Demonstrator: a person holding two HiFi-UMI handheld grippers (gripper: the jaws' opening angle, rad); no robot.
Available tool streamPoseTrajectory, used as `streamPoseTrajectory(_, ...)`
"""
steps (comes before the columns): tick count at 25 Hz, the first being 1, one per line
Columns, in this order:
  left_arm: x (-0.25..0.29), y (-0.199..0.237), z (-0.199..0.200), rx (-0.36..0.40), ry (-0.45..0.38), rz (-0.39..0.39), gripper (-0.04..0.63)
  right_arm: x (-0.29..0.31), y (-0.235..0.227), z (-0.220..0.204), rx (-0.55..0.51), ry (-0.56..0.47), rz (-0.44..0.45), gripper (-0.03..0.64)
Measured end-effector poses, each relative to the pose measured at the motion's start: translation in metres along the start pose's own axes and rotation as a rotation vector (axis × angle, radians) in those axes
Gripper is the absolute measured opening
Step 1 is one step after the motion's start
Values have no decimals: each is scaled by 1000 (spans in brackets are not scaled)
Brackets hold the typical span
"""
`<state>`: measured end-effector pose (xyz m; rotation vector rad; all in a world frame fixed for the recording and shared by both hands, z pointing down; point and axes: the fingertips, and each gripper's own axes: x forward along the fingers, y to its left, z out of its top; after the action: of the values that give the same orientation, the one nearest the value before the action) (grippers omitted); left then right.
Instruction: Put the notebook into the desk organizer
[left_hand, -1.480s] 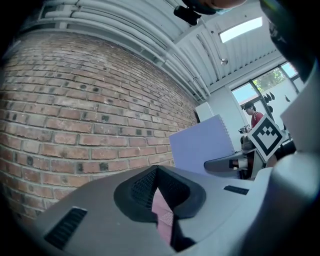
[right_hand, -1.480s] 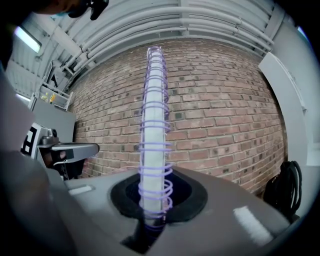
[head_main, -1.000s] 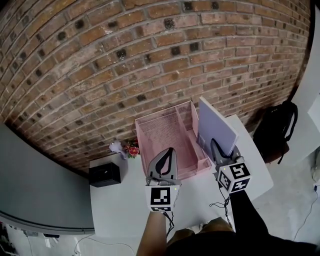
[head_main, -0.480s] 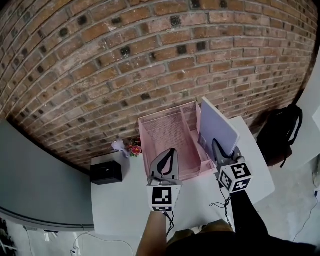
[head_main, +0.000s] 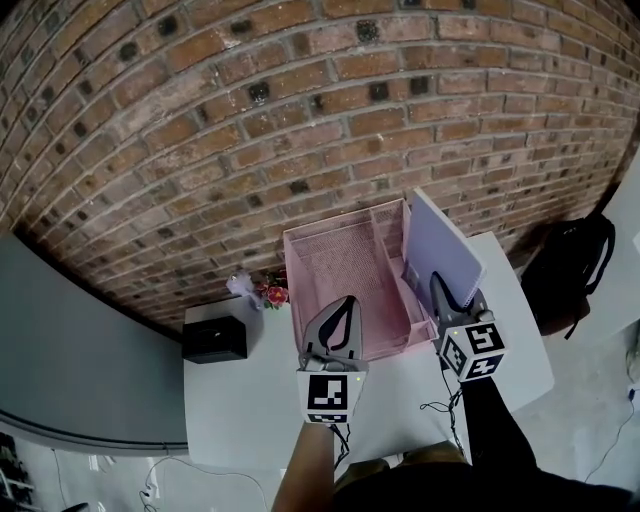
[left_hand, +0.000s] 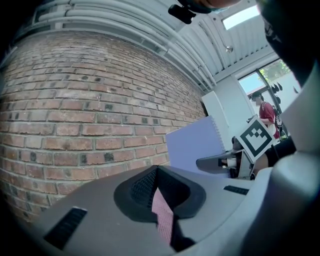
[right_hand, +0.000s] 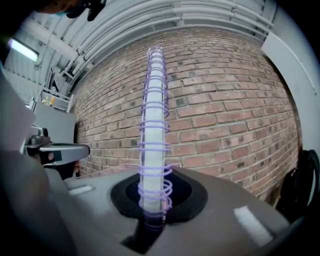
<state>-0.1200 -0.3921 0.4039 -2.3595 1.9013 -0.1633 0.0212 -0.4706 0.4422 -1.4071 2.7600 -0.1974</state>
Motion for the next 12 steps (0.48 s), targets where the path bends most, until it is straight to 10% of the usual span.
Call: streamPoseTrajectory(12, 23, -3, -17, -8, 30, -28, 8, 36, -19, -19, 69, -39, -7, 31)
